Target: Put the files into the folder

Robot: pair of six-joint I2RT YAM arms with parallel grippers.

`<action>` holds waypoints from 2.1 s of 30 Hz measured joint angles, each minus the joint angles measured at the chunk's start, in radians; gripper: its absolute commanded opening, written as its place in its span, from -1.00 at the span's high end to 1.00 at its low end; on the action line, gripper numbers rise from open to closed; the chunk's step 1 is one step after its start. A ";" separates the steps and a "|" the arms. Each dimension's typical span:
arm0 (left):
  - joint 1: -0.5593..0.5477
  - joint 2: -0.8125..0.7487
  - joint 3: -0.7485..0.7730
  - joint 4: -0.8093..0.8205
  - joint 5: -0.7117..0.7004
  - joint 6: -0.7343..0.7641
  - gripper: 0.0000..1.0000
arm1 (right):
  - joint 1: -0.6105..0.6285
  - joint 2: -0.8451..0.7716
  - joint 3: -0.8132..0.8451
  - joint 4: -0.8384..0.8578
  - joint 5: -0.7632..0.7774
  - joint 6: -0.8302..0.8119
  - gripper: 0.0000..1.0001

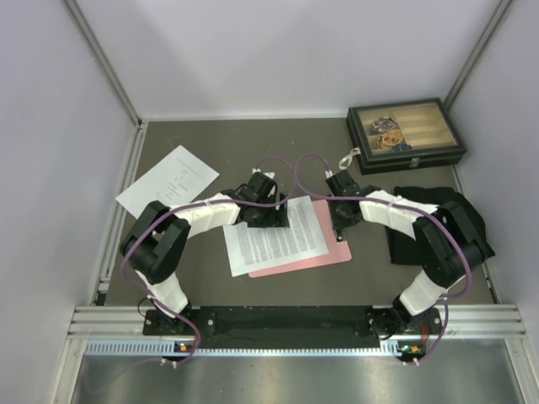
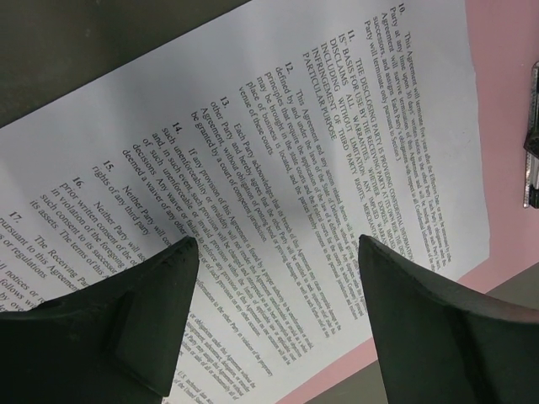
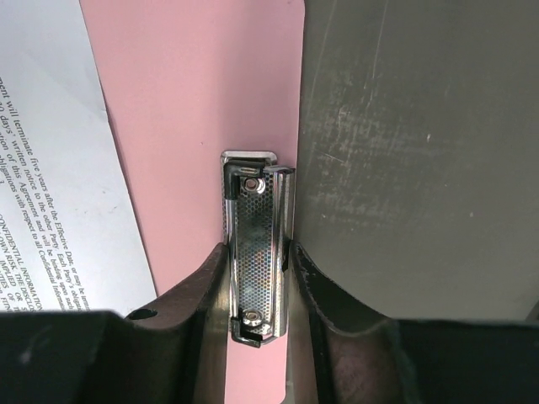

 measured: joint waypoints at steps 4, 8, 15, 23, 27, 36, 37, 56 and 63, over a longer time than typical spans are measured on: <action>-0.001 -0.003 0.024 -0.077 -0.029 0.024 -0.80 | 0.003 0.000 0.000 0.008 0.003 0.001 1.00; 0.002 -0.089 0.042 -0.263 -0.139 0.047 -0.94 | 0.005 0.000 0.000 0.010 0.002 0.002 1.00; 0.058 -0.194 0.037 -0.351 -0.278 0.035 -0.96 | 0.005 0.016 0.008 0.042 -0.021 0.001 1.00; 0.114 -0.148 -0.018 -0.425 -0.437 -0.006 -0.96 | 0.004 0.021 0.003 0.097 -0.058 0.001 1.00; 0.144 -0.139 -0.051 -0.413 -0.435 -0.008 -0.96 | -0.001 0.019 -0.011 0.139 -0.089 0.002 1.00; 0.169 -0.093 -0.048 -0.389 -0.438 -0.009 -0.85 | -0.078 -0.006 -0.076 0.261 -0.258 0.000 1.00; 0.169 -0.091 -0.047 -0.389 -0.438 -0.006 -0.83 | -0.087 -0.006 -0.080 0.268 -0.277 0.001 1.00; 0.106 -0.016 0.042 -0.357 -0.361 0.110 -0.75 | -0.136 -0.005 -0.098 0.304 -0.381 -0.001 1.00; 0.071 -0.020 0.045 -0.343 -0.352 0.080 -0.96 | -0.135 -0.003 -0.098 0.305 -0.389 -0.007 1.00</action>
